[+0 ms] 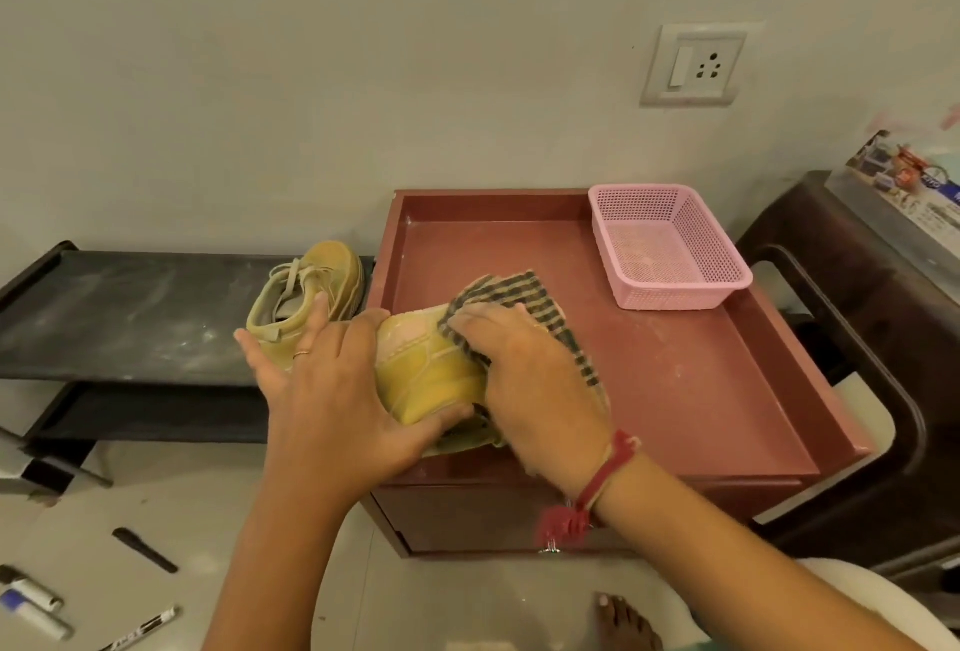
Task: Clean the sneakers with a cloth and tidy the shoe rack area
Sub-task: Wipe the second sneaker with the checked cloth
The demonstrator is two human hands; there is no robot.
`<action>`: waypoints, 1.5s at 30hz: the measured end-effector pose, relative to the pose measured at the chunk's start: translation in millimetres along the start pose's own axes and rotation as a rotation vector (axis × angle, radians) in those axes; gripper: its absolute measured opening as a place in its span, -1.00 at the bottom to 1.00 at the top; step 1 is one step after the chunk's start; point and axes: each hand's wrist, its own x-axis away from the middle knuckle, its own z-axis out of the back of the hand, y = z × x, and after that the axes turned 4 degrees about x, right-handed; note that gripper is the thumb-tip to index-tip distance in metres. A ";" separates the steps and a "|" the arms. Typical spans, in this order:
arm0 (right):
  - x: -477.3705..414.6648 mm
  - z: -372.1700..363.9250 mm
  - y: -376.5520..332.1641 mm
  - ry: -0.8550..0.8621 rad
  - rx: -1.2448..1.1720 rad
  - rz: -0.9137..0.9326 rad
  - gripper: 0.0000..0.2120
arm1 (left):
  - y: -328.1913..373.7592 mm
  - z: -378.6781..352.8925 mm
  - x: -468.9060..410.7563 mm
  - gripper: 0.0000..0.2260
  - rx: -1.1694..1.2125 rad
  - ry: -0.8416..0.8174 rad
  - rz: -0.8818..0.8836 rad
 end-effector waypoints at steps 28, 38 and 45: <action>-6.2 -0.9 62.3 0.171 -0.241 -0.305 -0.49 | -14.4 -3.3 0.5 0.11 0.057 -0.038 0.181; -5.9 -20.9 62.7 -0.035 -0.013 -0.136 -0.42 | -23.0 -6.4 -5.1 0.05 0.137 -0.062 0.200; -3.1 -15.8 77.9 -0.053 0.092 -0.174 -0.36 | -21.5 -4.3 -6.9 0.02 0.132 -0.078 0.222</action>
